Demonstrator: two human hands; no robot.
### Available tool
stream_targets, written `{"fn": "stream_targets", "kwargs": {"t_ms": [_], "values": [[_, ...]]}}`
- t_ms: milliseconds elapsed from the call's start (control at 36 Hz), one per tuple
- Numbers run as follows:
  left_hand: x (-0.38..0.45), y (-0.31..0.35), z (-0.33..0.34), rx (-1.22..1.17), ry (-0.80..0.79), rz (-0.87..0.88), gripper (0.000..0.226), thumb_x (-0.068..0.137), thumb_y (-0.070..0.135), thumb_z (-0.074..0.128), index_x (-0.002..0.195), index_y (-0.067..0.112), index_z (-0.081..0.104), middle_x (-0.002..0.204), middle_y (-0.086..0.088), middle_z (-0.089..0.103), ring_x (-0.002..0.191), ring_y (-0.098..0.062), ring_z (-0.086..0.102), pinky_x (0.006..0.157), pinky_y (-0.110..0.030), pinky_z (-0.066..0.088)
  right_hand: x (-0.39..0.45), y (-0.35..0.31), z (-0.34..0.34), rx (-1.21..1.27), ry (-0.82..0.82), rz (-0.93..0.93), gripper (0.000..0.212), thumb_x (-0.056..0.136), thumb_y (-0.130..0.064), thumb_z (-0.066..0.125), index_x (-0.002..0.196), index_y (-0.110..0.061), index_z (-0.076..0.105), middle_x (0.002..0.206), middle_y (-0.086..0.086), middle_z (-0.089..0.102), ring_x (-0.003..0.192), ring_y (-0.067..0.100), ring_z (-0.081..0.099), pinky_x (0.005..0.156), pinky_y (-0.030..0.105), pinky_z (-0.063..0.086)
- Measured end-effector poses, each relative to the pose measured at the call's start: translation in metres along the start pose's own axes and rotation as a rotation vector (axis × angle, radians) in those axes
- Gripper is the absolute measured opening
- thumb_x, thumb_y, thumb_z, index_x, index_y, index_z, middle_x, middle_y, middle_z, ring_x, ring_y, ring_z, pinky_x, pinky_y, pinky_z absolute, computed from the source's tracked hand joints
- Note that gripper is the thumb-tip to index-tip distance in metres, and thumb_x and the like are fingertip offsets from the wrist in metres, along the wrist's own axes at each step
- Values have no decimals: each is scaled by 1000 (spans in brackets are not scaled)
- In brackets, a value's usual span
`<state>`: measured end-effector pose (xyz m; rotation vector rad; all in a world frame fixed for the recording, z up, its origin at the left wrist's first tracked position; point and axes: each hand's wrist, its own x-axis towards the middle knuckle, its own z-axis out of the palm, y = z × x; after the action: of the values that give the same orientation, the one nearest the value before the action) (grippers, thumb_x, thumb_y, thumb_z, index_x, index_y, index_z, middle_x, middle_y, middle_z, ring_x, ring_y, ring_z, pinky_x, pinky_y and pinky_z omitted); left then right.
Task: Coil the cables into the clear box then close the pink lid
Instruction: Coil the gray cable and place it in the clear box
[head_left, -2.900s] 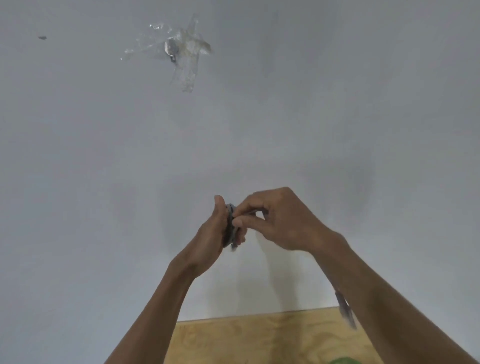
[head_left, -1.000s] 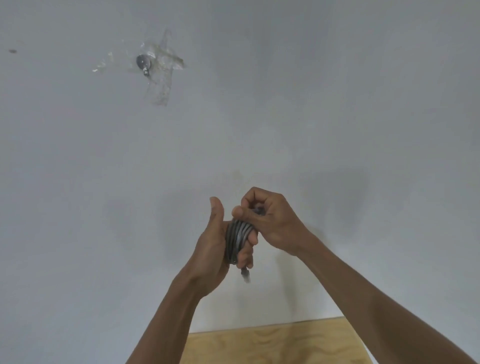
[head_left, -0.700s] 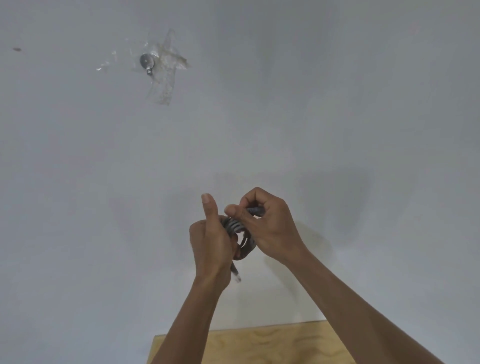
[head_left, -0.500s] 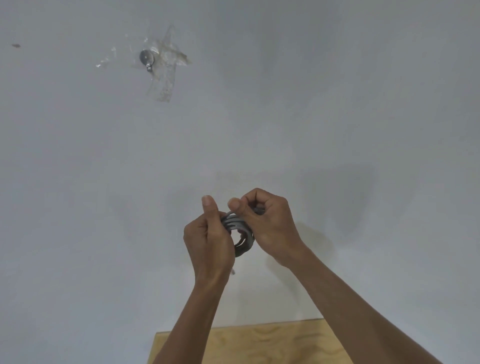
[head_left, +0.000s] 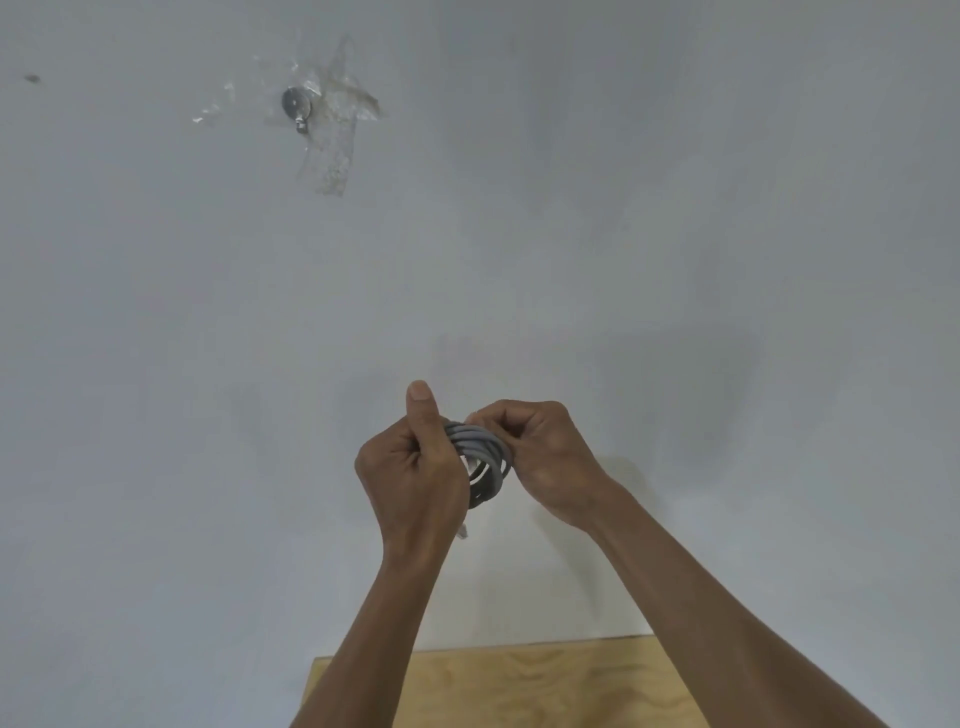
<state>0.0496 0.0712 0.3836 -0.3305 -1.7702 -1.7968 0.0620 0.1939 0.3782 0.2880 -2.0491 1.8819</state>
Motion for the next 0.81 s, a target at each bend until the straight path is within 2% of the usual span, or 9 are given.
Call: {"fn": "stream_targets", "kwargs": {"t_ms": [83,167,278,361,444,500,583,694,806], "values": [[2,-2,1,4,24,-31,70,105,35,45,52,-9,37,46,-22,36,41,-17,33,48,-31,39,1,-2,-2,11,-35,34,16,96,-1,61,92,-7,75,86,2,76,81,13,71,78,21,53],[5,-5,2,21,45,-60,65,105,37,44,57,-7,45,48,-18,41,43,-16,41,48,-34,40,1,-2,-2,34,-40,52,15,95,2,61,105,-1,72,96,13,77,86,20,73,78,27,57],[9,-7,2,26,54,-67,55,105,37,44,68,-2,53,51,-3,48,43,-7,45,48,-19,40,1,-2,-3,140,-52,137,20,101,-12,57,107,0,71,104,17,74,90,24,70,84,36,58],[12,-9,0,16,46,-95,58,105,39,45,61,3,56,51,-8,52,47,-13,48,52,-23,43,-2,-2,-9,226,-158,194,26,99,-16,56,115,-1,69,110,18,70,102,29,66,98,46,53],[15,-10,-1,-7,50,-136,61,103,45,46,59,5,58,54,-15,56,49,-19,52,57,-35,49,-8,-4,-10,103,-234,176,30,92,-12,66,122,-11,66,120,14,70,110,36,67,101,51,52],[15,-9,-1,-14,37,-173,63,101,50,47,59,5,57,55,-18,56,49,-26,54,57,-44,52,-10,-5,-4,-19,-175,150,36,87,-5,73,120,-15,66,117,8,72,104,32,71,99,49,54],[14,-8,-1,-2,17,-194,64,100,53,47,58,6,57,54,-16,56,48,-22,52,59,-45,52,-11,-4,6,-51,-52,134,37,84,3,71,116,-15,68,109,6,75,93,31,74,93,47,58],[14,-7,-1,7,5,-200,63,99,55,49,60,6,59,55,-13,58,47,-18,52,61,-42,52,-13,5,19,79,90,158,36,82,7,67,111,-15,70,102,10,76,88,37,73,89,54,58],[16,-8,-4,8,-10,-246,65,95,61,51,60,7,60,59,-18,60,57,-36,59,61,-54,57,-16,8,29,251,163,210,38,85,10,67,117,-12,67,102,15,76,91,38,73,90,57,57]]}}
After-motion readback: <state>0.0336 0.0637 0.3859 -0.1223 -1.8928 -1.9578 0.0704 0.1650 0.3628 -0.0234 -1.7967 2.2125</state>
